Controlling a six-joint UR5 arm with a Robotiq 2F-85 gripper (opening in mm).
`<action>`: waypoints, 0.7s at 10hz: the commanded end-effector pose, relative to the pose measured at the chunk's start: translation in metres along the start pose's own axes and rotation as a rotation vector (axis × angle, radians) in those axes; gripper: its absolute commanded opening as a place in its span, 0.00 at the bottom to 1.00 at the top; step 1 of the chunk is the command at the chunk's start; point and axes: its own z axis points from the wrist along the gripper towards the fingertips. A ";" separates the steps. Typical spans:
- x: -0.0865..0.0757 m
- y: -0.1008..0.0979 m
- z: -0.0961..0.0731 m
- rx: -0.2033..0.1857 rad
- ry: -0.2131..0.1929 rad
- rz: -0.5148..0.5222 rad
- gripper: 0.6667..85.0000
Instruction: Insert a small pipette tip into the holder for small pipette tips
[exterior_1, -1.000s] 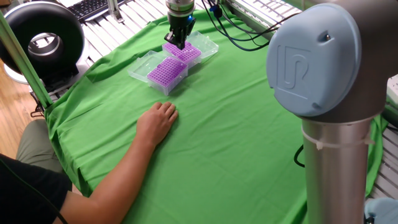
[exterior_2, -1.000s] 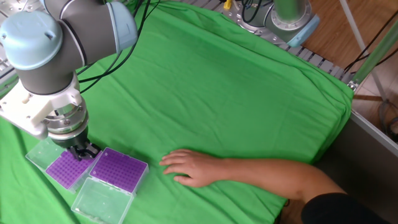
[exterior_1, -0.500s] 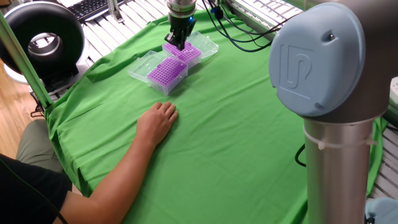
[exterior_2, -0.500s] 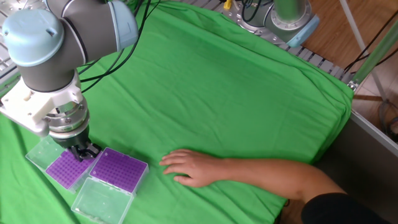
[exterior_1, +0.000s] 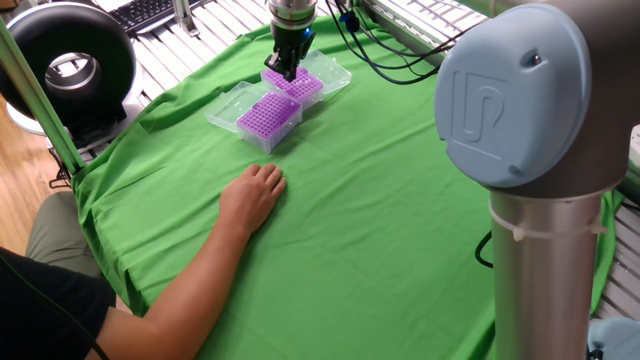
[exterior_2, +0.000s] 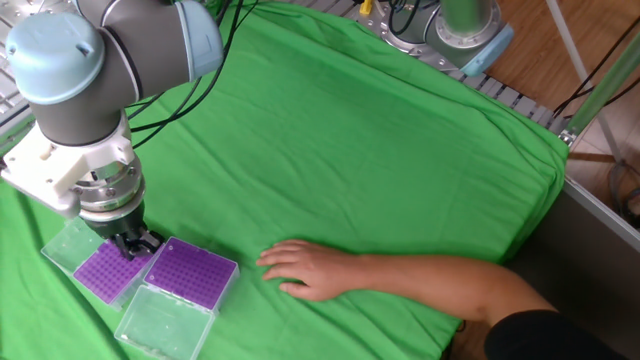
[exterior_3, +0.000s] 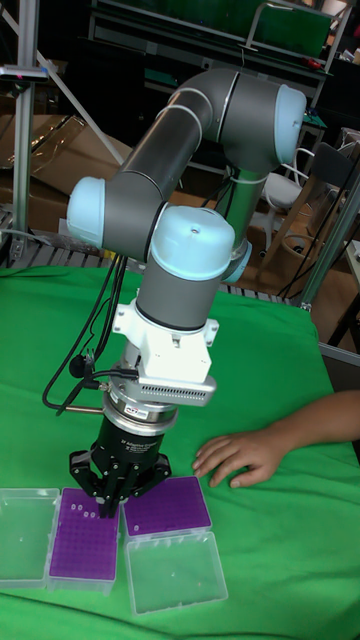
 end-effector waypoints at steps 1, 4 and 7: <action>0.002 0.000 -0.002 -0.004 0.007 0.010 0.00; 0.002 0.000 -0.001 -0.007 0.004 0.013 0.00; 0.003 0.003 0.002 -0.026 -0.003 0.001 0.01</action>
